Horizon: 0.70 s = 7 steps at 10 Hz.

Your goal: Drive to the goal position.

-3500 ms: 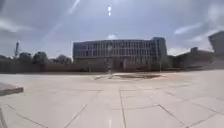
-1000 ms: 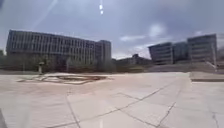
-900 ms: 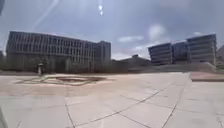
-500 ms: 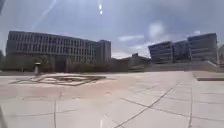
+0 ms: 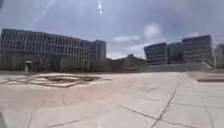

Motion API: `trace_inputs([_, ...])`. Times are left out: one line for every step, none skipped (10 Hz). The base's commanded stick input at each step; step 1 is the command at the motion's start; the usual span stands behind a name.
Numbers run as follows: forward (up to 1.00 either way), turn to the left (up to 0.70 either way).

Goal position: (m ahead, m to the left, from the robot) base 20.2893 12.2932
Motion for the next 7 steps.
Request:
trace_inputs([1.0,-0.03])
trace_inputs([1.0,-0.03])
trace_inputs([1.0,-0.03])
trace_inputs([1.0,-0.03])
trace_inputs([1.0,-0.03])
trace_inputs([1.0,-0.02])
trace_inputs([1.0,-0.02])
